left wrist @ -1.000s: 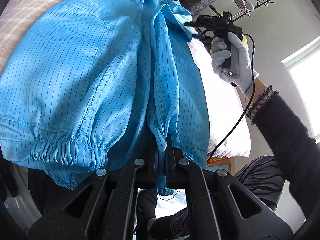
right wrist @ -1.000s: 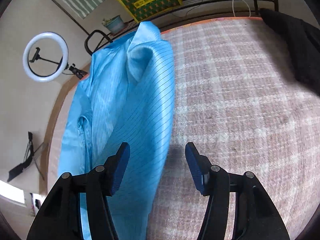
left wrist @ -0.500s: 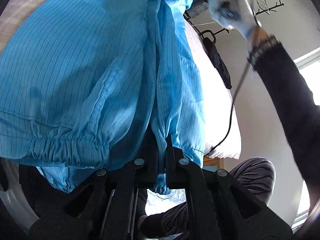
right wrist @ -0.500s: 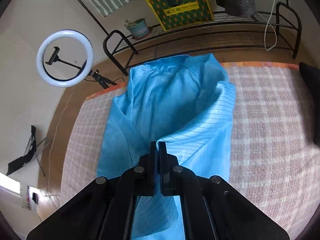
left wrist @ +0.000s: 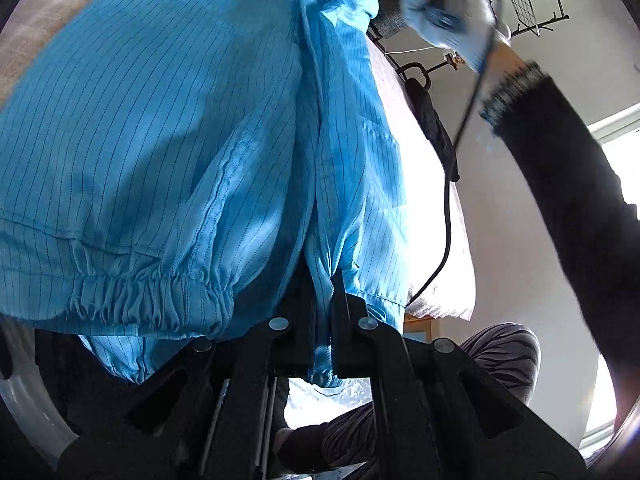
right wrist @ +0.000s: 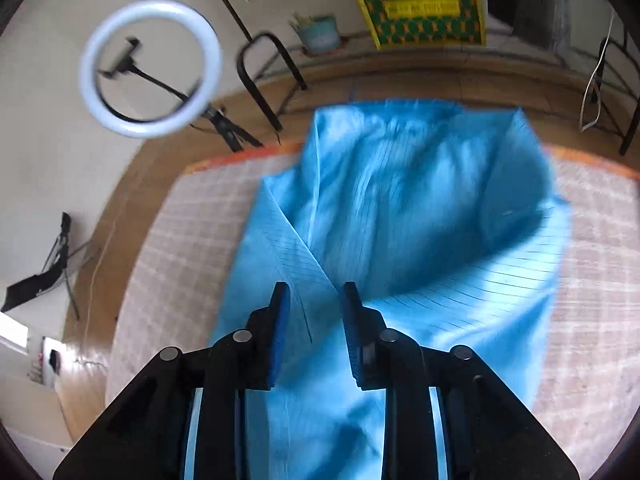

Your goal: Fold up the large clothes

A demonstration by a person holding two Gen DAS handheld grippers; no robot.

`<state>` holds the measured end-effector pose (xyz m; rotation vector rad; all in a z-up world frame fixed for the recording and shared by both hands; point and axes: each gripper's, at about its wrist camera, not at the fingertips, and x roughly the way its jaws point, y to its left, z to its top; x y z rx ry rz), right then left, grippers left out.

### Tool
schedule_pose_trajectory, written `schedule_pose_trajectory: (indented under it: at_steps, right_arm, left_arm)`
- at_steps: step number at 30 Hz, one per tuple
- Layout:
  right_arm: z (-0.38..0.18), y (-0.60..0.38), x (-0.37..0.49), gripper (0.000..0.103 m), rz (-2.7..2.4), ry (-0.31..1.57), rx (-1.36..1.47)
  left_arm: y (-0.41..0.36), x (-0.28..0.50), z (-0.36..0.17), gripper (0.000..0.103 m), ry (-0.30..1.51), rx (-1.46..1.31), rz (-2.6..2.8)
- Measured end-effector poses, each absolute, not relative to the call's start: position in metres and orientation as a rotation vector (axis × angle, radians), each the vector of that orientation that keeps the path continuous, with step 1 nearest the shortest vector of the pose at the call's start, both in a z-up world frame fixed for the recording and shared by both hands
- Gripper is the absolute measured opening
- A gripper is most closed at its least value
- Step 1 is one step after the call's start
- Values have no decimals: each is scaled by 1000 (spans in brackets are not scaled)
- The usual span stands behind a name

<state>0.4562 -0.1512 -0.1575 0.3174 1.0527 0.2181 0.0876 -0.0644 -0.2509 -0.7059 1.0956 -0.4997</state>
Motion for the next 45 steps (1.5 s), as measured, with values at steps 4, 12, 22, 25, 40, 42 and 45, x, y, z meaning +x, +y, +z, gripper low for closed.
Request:
schedule_pose_trajectory:
  at_steps: [4, 12, 22, 25, 40, 42, 45]
  right_arm:
    - [-108, -179, 390, 25, 264, 983, 356]
    - [-95, -196, 212, 35, 189, 976, 290]
    - [-188, -168, 73, 38, 148, 1118, 228]
    - [-195, -163, 56, 38, 162, 1088, 270]
    - [-223, -91, 74, 37, 341, 1078, 240]
    - [-231, -84, 76, 37, 327, 1110, 184]
    - [-218, -92, 68, 37, 343, 1092, 202]
  left_arm:
    - [-63, 85, -241, 3, 1074, -702, -506]
    - [-51, 83, -233, 3, 1066, -715, -484]
    - [-30, 39, -189, 14, 1013, -471, -449]
    - [-6, 39, -175, 14, 944, -365, -340]
    - [-63, 78, -226, 14, 1055, -263, -429]
    - [-49, 69, -212, 14, 1028, -272, -424]
    - [-18, 56, -193, 15, 984, -304, -402]
